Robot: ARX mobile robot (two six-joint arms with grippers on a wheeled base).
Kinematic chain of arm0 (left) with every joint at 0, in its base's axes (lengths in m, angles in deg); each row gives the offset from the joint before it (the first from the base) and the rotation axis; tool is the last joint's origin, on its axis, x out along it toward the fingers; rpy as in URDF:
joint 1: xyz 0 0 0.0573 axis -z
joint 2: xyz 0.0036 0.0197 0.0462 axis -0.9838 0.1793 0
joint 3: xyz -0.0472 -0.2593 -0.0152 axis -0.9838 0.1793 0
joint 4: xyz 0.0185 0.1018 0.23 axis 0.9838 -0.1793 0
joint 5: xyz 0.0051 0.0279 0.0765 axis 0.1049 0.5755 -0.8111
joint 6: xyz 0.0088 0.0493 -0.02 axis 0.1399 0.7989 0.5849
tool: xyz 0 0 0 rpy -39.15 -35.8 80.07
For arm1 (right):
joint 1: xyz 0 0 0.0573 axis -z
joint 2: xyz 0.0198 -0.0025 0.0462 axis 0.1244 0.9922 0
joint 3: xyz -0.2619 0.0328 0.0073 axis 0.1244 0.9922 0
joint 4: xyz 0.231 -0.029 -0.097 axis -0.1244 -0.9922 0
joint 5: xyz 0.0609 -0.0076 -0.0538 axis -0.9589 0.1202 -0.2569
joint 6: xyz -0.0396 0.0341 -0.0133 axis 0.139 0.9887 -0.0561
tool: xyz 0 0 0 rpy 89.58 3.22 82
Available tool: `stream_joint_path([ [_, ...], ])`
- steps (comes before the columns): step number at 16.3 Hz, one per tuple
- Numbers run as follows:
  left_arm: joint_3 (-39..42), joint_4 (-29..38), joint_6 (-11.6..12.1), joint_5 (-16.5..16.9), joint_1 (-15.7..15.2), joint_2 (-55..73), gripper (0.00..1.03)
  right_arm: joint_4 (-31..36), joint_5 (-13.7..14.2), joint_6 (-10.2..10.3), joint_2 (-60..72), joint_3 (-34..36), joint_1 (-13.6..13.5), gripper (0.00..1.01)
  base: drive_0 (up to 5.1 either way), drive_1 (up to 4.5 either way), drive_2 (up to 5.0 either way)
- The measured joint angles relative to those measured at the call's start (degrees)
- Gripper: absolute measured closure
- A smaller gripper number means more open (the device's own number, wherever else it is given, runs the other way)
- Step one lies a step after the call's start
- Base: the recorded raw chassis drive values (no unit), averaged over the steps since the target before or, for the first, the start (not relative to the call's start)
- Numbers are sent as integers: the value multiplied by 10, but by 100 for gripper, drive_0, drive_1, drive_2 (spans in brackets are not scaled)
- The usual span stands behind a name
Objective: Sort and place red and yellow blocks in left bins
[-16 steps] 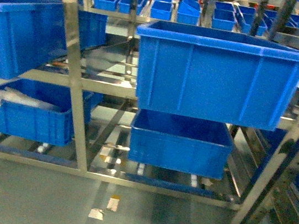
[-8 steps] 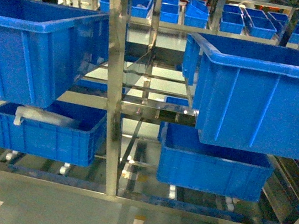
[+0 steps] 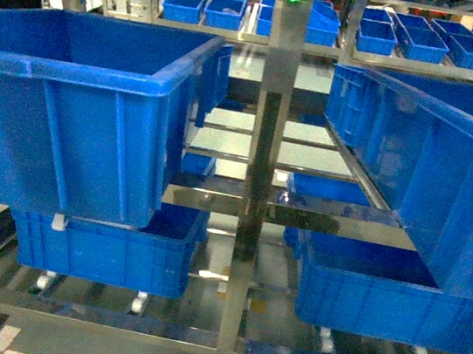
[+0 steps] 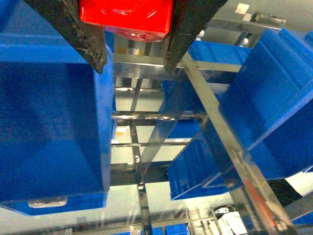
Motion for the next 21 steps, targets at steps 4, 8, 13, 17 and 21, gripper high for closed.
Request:
stream_joint_path([
  [4,-1,1,0,-3,-3,2,76,1,-2,0,0,0,-4,73,0,0,0],
  [8,-1,-2,0,0,0,1,76,-1,-1,0,0,0,-3,73,0,0,0],
  [13,-1,-1,0,0,0,1,76,0,-1,0,0,0,-3,73,0,0,0],
  [17,-1,0,0,0,0,1,76,1,-1,0,0,0,-3,73,0,0,0],
  [21,-1,0,0,0,0,1,76,1,-1,0,0,0,-3,73,0,0,0],
])
